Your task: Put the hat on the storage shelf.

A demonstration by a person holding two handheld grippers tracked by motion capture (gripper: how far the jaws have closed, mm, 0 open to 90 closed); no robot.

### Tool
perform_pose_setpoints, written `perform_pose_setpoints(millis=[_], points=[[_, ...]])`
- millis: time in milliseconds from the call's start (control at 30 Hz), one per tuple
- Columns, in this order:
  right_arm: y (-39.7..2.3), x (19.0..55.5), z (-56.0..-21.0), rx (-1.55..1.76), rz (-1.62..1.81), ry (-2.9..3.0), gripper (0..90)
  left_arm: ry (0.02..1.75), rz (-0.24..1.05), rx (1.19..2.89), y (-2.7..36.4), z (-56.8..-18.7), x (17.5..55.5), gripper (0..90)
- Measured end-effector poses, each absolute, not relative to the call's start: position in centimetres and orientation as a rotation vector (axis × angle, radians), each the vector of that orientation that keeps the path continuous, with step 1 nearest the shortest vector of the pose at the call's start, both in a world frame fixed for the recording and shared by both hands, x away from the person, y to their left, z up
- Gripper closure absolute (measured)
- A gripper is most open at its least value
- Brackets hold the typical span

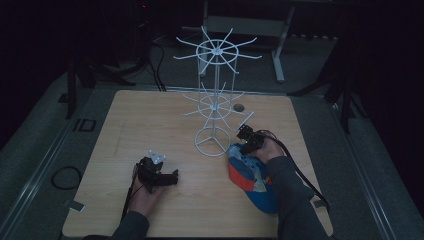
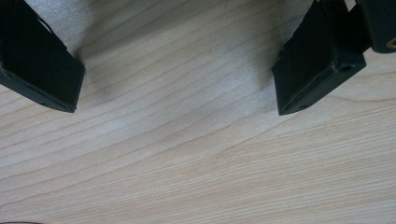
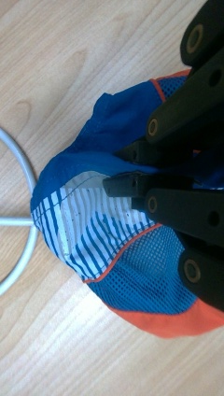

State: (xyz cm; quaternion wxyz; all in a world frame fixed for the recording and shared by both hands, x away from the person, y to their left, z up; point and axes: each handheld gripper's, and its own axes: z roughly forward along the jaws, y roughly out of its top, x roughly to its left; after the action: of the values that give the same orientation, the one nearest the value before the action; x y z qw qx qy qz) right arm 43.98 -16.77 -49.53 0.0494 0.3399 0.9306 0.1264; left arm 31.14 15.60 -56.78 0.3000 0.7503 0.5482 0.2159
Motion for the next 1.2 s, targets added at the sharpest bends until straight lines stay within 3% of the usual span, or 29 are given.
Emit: perform_pose_setpoints(millis=[467,1200], points=[[-20.7,42.0,-46.2,1.042,0.602,2.749,88.3,1.457,0.574,1.991,15.6,-56.8,31.1,2.4],[-22.8,39.5,-43.5,0.993,0.721,2.625,88.2,1.457,0.575,1.986,15.4,-56.8,31.2,2.4]])
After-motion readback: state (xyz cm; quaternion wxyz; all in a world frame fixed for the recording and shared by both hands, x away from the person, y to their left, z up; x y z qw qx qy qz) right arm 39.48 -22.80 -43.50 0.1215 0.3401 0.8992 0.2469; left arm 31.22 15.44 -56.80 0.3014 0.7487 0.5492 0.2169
